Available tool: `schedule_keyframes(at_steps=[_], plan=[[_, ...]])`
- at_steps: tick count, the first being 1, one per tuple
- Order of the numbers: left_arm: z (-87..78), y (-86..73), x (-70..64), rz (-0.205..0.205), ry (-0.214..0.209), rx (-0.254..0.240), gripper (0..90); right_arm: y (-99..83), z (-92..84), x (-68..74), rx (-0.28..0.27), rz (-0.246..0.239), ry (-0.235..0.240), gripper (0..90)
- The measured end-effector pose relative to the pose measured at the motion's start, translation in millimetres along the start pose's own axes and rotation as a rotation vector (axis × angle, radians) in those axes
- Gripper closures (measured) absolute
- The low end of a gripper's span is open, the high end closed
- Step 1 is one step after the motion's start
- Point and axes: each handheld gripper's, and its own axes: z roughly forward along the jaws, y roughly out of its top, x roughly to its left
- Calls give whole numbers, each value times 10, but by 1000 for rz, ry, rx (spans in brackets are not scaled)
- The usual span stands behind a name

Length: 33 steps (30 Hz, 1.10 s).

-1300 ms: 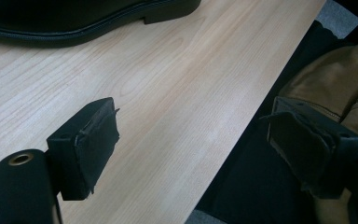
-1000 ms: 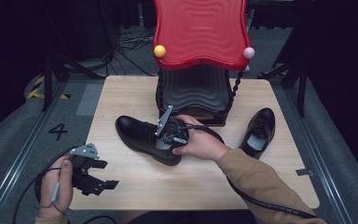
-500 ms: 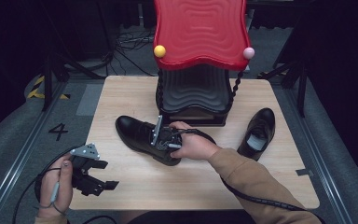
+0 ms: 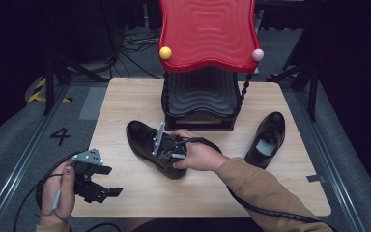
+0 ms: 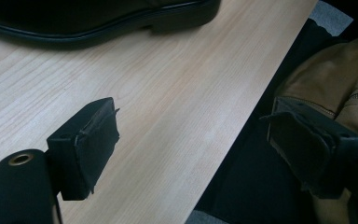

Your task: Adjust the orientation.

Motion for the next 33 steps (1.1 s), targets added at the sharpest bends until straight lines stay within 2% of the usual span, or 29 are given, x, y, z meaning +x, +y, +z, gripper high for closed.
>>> schedule_keyframes(at_steps=[2,4,6,7,10,15,18,22,26,33], plan=[[1,6,-3,1,-1,0,167,-20,-65,86,-6,16,2,791],[7,16,-6,1,-5,0,167,-46,-123,151,-19,3,-3,791],[18,36,0,4,-3,2,167,-114,-226,278,-49,5,0,789],[18,36,0,4,-3,2,168,-114,-226,278,-49,5,0,789],[37,63,-3,12,-7,7,167,-202,-327,432,-62,7,-10,787],[54,96,-5,21,-7,12,167,-381,-468,620,-81,29,-22,783],[66,130,-2,28,-7,12,167,-513,-526,710,-97,61,-37,783],[121,200,2,42,-19,22,167,-655,-573,767,-102,103,-54,782],[171,266,13,57,-27,34,168,-810,-601,759,-104,167,-98,784],[221,343,40,74,-43,35,168,-952,-562,765,-91,197,-114,782]])
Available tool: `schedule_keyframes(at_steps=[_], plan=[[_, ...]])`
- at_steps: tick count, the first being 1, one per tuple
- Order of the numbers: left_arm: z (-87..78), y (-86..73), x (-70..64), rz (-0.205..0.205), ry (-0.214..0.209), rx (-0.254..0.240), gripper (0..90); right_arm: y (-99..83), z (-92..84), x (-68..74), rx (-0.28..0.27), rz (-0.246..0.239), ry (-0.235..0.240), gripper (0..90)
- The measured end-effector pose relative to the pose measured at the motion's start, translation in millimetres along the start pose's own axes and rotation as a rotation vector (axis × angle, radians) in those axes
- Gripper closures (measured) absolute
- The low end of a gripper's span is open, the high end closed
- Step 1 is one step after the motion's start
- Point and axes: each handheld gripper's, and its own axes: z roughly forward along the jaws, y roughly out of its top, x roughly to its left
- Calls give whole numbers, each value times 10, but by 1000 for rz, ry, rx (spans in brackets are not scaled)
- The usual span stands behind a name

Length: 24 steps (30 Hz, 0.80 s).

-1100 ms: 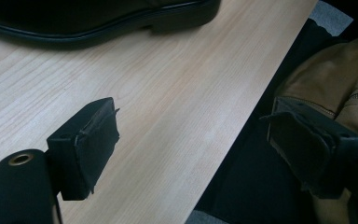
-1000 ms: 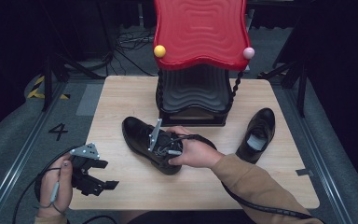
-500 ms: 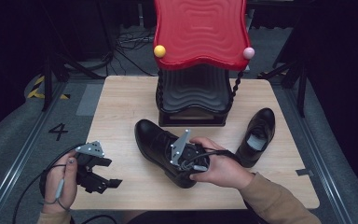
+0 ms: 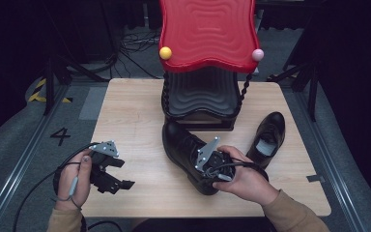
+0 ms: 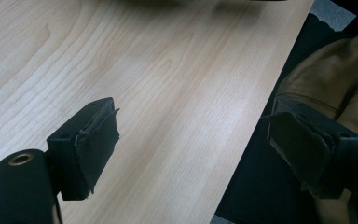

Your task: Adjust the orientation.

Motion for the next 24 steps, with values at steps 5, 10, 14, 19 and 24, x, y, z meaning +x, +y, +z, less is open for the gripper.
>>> schedule_keyframes(at_steps=[5,10,14,19,24], plan=[[25,22,16,-1,-2,6,168,-143,-48,-7,0,44,-33,781],[44,63,4,11,-8,10,168,-228,-47,-21,-7,94,-69,780],[56,75,3,11,-5,17,168,-302,-7,-45,-14,162,-100,774],[68,81,14,14,-11,16,167,-376,151,-26,4,206,-81,764],[71,70,20,11,-8,19,168,-474,277,17,-10,250,-29,745]])
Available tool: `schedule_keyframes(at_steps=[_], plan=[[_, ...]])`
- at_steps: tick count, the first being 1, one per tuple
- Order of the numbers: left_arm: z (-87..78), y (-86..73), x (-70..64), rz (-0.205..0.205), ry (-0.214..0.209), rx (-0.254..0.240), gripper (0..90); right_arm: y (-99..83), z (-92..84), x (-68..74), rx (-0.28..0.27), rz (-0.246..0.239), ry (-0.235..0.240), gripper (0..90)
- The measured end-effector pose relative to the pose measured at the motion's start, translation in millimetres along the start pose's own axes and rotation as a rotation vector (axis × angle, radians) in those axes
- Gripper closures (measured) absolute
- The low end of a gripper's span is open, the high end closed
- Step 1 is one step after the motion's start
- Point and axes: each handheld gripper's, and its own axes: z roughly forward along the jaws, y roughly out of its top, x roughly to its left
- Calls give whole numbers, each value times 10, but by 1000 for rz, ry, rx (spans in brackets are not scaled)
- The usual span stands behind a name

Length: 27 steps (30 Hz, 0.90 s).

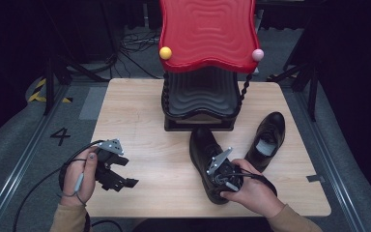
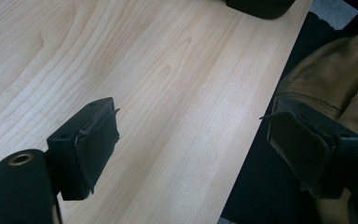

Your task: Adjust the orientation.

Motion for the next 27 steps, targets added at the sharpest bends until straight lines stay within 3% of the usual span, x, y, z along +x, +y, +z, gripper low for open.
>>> schedule_keyframes(at_steps=[12,15,20,24,27], plan=[[30,33,10,4,-9,3,168,-28,-80,-53,-51,8,54,643],[44,55,18,8,-13,3,168,-30,-196,-100,-107,58,67,580],[62,68,27,10,-13,7,168,-59,-402,-169,-206,93,59,542],[49,66,17,13,-16,9,168,-99,-568,-253,-298,104,8,505],[46,65,15,9,-13,2,168,-134,-654,-309,-331,119,-20,505]])
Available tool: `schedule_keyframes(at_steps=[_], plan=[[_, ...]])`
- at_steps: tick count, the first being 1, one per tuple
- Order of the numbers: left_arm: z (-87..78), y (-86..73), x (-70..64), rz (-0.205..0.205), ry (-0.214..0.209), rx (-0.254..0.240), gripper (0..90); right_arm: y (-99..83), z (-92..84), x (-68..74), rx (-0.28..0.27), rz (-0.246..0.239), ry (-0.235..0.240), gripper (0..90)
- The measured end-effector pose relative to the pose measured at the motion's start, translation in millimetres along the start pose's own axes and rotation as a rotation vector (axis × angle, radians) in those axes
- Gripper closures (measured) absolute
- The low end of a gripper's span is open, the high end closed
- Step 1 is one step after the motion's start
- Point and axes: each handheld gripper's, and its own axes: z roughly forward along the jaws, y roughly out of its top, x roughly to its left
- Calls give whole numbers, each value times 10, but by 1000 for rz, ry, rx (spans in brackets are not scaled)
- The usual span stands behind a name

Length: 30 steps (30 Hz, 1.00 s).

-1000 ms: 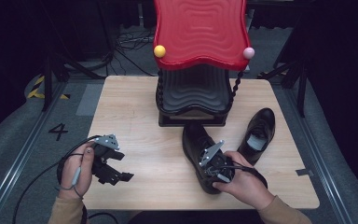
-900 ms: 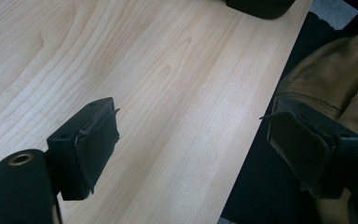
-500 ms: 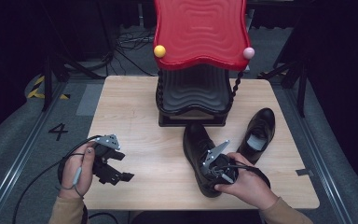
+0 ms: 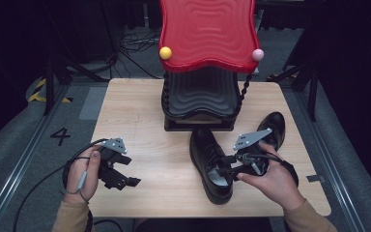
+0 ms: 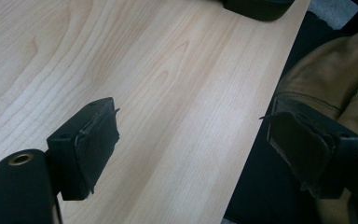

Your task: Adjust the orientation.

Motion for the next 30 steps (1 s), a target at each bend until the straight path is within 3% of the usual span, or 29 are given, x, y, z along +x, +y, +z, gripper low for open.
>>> schedule_keyframes(at_steps=[2,3,6,7,14,15,17,21,25,26,27,30], plan=[[12,-10,0,1,-4,6,168,3,-79,-71,-11,26,-14,503],[13,-12,2,-2,-2,12,167,2,-143,-146,-20,37,-49,498],[9,-1,-3,-1,4,7,168,1,-175,-192,-23,45,-63,492],[8,4,-5,4,3,7,168,-6,-243,-311,-8,86,-88,468],[9,-6,-7,-1,5,12,168,-78,-396,-617,16,122,-204,473],[7,-6,-10,-2,5,8,168,-93,-405,-648,18,135,-220,481],[10,-7,-11,0,2,10,168,-159,-424,-744,33,208,-258,492],[15,-8,-8,-3,2,13,168,-284,-394,-897,69,252,-331,508],[20,-8,-8,-2,3,16,168,-361,-334,-996,101,290,-333,508],[19,-9,-8,-3,1,16,168,-401,-292,-1051,130,338,-323,535],[17,-10,-7,-4,2,16,168,-401,-292,-1051,130,338,-323,535],[11,-15,-1,-6,7,16,168,-447,-211,-1110,171,404,-285,534]])
